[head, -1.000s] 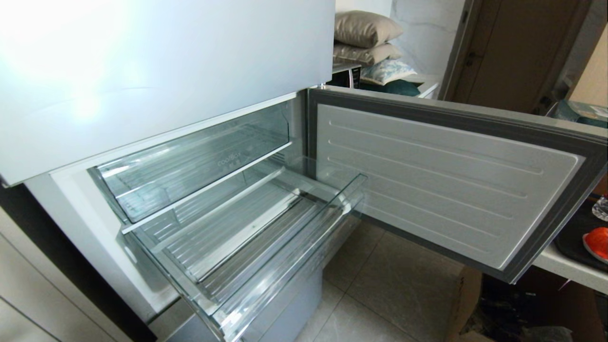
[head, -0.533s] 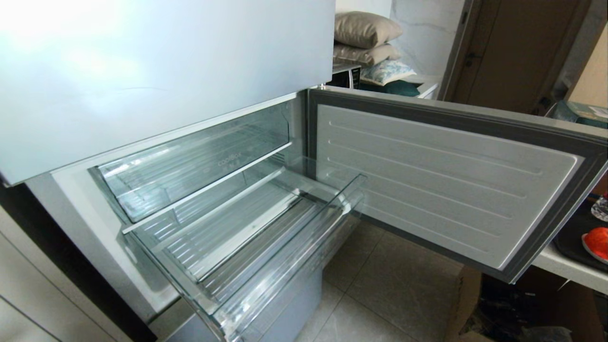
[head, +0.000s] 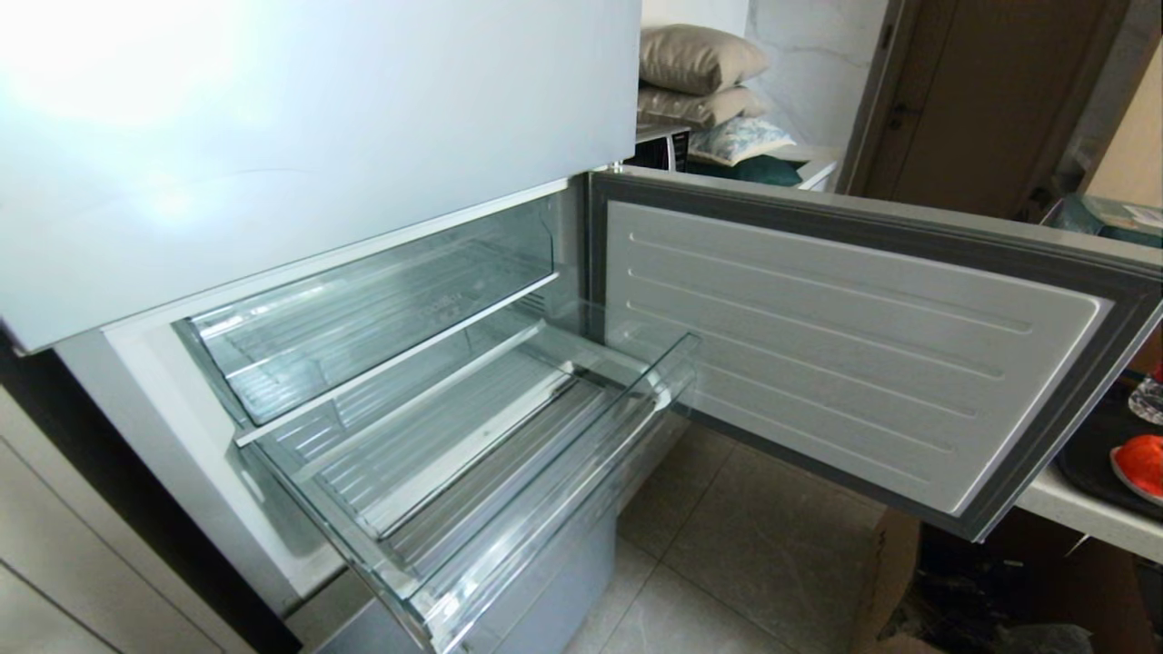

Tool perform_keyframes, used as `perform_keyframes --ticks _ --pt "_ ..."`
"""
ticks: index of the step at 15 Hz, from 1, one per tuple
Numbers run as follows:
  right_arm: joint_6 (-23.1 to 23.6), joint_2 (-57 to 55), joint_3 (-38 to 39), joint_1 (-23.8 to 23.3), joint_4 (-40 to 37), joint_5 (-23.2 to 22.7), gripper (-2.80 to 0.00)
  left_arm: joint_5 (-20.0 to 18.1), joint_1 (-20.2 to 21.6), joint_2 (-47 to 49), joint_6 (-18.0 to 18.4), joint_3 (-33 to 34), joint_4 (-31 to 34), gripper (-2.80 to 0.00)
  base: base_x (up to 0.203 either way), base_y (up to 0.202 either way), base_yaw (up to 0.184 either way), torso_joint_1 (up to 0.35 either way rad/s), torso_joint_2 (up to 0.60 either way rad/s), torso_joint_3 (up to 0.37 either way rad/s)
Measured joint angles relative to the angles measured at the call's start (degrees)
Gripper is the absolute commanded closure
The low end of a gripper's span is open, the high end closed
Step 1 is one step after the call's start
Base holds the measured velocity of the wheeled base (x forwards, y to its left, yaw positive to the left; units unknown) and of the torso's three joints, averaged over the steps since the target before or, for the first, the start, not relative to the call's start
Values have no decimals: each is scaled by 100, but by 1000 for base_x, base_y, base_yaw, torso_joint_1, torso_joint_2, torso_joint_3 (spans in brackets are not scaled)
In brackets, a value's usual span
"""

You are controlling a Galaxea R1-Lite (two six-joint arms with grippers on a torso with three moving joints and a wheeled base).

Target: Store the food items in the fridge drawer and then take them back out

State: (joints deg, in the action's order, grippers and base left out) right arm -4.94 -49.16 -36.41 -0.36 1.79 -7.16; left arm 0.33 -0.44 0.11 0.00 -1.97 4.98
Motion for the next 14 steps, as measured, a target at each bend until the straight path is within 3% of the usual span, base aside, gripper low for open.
perform_keyframes --ticks 7,10,14 --pt "-340 -3696 -23 1248 1634 86 0 -2 0 0 0 0 -2 0 0 0 0 0 0 0" --pt "-388 -5189 -545 1831 2231 94 0 0 0 0 0 0 -2 0 0 0 0 0 0 0" --pt "-318 -6204 -1377 2598 2375 96 0 0 0 0 0 0 -2 0 0 0 0 0 0 0"
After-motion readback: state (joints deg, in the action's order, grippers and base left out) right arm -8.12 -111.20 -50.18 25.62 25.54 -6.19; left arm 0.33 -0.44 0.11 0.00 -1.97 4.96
